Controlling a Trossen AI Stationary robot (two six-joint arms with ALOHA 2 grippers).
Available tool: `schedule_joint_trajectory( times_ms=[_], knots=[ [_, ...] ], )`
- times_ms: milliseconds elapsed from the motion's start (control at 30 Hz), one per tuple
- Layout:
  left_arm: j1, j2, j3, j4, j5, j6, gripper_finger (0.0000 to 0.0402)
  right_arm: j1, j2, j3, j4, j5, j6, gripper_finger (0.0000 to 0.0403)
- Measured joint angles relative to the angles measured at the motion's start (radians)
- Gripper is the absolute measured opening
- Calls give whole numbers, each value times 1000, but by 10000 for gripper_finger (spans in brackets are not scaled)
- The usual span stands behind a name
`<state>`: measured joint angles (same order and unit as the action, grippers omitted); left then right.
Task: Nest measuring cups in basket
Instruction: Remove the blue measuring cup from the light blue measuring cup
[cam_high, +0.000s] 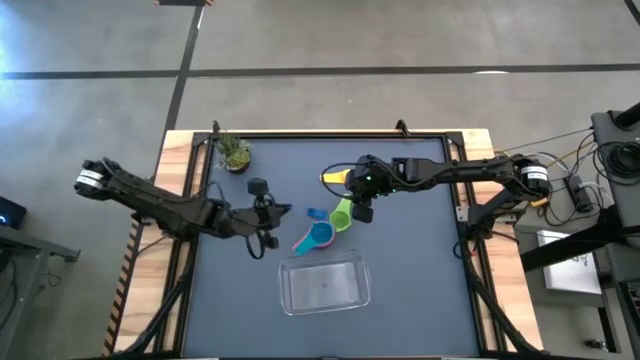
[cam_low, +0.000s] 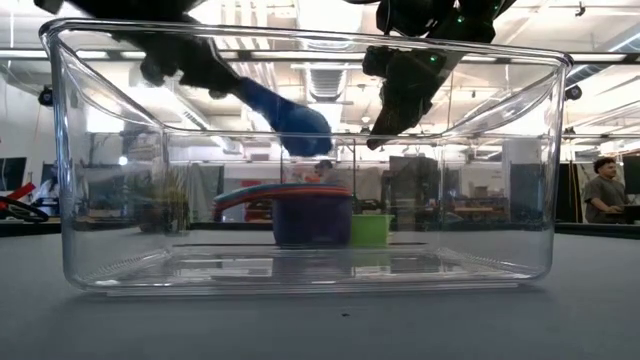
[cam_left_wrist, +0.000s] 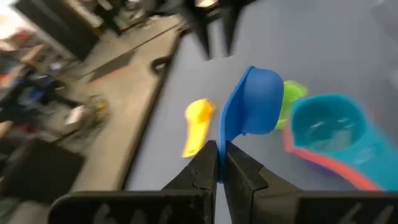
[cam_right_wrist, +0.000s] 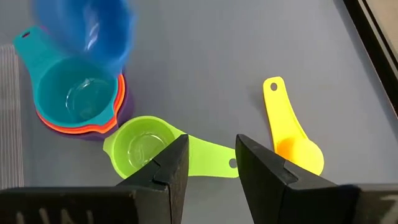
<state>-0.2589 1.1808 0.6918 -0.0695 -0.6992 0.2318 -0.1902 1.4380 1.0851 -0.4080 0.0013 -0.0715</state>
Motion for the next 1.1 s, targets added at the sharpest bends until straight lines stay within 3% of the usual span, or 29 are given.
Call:
schedule_joint_trajectory(
  times_ms=[167, 333, 600, 700, 933, 1100],
  knots=[
    [-4, -37, 0, -202, -199, -57, 0, 0, 0, 0, 0, 0, 0, 122],
    [-3, 39, -18, -386, -335, -226, 0, 0, 0, 0, 1, 0, 0, 116],
    [-3, 252, -45, -380, -382, -307, 0, 0, 0, 0, 6, 0, 0, 122],
    [-3, 312, -38, -382, -324, -320, 5, 0, 0, 0, 5, 0, 0, 125],
    [-22, 364, 18, -383, 10, -326, 79, 0, 0, -1, -2, 0, -20, 120],
    [-47, 341, 52, -426, 43, -376, 147, 0, 0, -7, -36, -2, -58, 117]
  ],
)
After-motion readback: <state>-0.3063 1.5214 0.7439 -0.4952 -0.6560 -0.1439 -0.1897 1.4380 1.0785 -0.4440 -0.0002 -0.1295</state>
